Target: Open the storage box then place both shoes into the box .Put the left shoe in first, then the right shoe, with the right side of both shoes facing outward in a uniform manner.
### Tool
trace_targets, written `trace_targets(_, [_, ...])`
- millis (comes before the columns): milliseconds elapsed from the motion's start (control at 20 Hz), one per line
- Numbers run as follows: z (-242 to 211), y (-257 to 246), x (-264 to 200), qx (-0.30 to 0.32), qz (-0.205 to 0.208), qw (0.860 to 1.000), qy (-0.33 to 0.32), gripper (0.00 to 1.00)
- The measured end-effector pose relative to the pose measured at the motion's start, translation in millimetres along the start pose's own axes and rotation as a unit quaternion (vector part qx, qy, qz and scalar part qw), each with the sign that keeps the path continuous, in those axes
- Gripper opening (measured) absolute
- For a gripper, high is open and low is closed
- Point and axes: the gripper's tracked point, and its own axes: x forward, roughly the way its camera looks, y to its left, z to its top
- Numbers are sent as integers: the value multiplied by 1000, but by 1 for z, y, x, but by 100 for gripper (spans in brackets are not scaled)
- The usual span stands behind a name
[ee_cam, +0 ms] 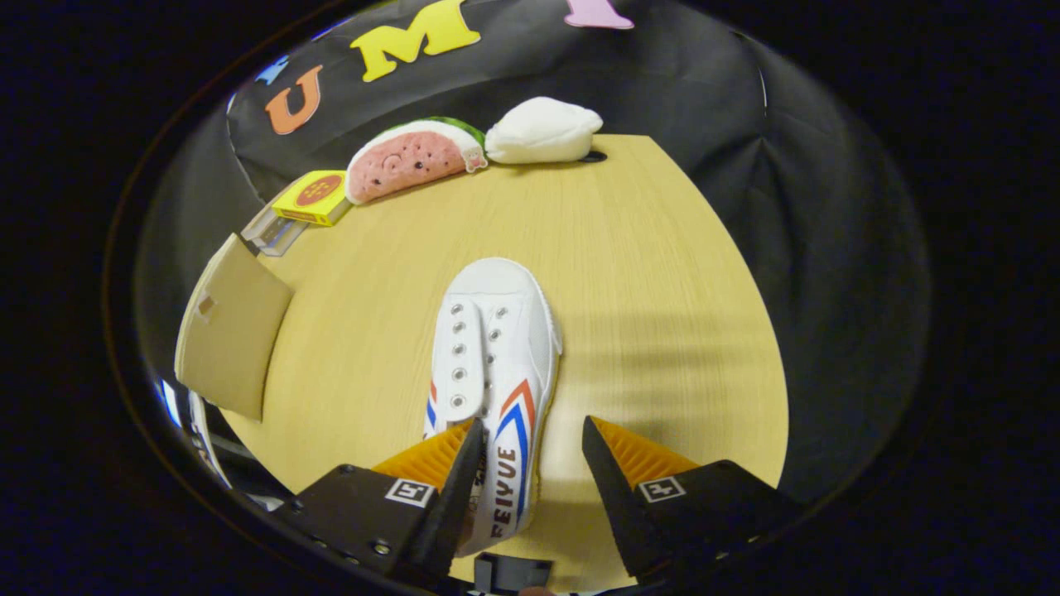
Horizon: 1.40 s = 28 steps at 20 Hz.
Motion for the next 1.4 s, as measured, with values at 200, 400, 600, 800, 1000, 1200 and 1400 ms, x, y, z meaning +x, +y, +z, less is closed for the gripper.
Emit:
trace_targets(200, [-3,9,5,36,26,999,28,40])
trace_targets(400, [-1,6,-3,39,20,998,38,12])
trace_targets(600, [-3,10,-4,53,23,998,39,0])
trace_targets(800, [-6,21,-16,74,33,996,43,0])
trace_targets(1000, [-6,38,-35,77,33,996,35,0])
trace_targets(1200, [9,74,-65,103,44,994,16,0])
trace_targets(1400, [36,124,-103,97,44,994,-22,0])
